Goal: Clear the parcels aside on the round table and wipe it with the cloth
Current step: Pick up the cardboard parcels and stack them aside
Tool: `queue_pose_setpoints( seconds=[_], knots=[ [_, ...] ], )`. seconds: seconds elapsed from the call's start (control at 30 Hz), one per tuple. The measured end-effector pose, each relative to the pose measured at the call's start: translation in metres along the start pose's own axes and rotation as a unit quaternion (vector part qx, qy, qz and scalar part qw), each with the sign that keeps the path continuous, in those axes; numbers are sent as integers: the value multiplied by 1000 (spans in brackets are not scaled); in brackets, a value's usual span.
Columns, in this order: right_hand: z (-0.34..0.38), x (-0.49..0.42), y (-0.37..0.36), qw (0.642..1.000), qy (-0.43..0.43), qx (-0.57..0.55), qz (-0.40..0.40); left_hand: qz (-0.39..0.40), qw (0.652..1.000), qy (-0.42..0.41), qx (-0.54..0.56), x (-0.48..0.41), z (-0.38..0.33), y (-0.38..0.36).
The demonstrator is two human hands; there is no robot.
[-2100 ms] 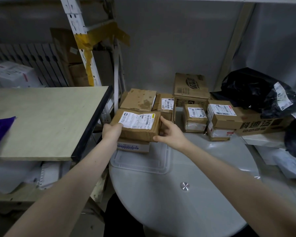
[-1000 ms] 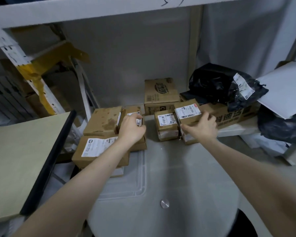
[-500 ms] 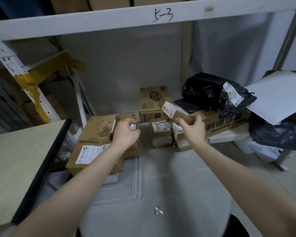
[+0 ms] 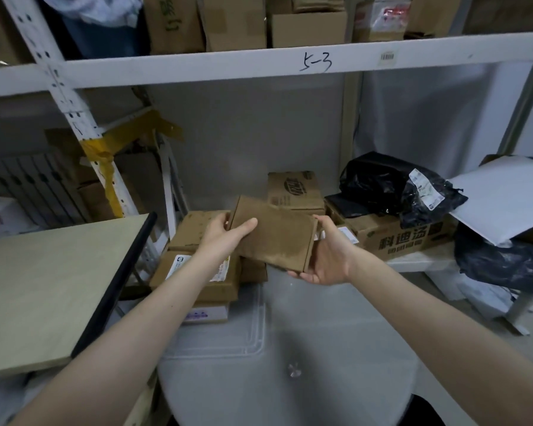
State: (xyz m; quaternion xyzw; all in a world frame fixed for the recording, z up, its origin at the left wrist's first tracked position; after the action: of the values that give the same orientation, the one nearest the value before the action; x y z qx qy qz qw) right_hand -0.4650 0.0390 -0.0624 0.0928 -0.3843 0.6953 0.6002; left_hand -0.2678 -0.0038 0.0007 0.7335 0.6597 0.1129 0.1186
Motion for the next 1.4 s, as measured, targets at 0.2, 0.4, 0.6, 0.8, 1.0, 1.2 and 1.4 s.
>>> queue_pose_setpoints(
  seconds=[0.2,0.4,0.6,0.8,1.0,1.2,1.4],
  knots=[
    [-12,-2,-24,996,-22,39,77,-8,997,40,64,13,16,26],
    [-22,-2,-40,989,-27,14,147,41,996,35,72,22,28,48],
    [-22,-1,-51,992,40,60,106,56,997,25,49,26,42,62],
    [-3,-9,-74,959,241,150,-15,-167,981,83,62,23,57,94],
    [7,-19,-95,826,404,374,-118,-209,969,88,99,26,69,113],
    [-1,-36,-121,725,433,530,-80,-214,968,72,105,26,78,122],
    [-12,-65,-131,729,404,550,-56,-186,979,82,20,23,86,121]
  ],
)
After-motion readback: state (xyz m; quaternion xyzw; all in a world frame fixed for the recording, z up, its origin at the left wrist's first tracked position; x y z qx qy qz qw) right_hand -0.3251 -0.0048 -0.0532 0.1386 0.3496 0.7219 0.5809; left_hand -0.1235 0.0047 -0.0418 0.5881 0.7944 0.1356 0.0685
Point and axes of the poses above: each hand's wrist, its own x-axis away from the middle knuckle, its own y-axis out of the back of the hand, z = x × y, the point moved 4 cm from there along -x, towards the middle knuckle, and after that the axes turned 1 degree about x, right-handed, at the moved point
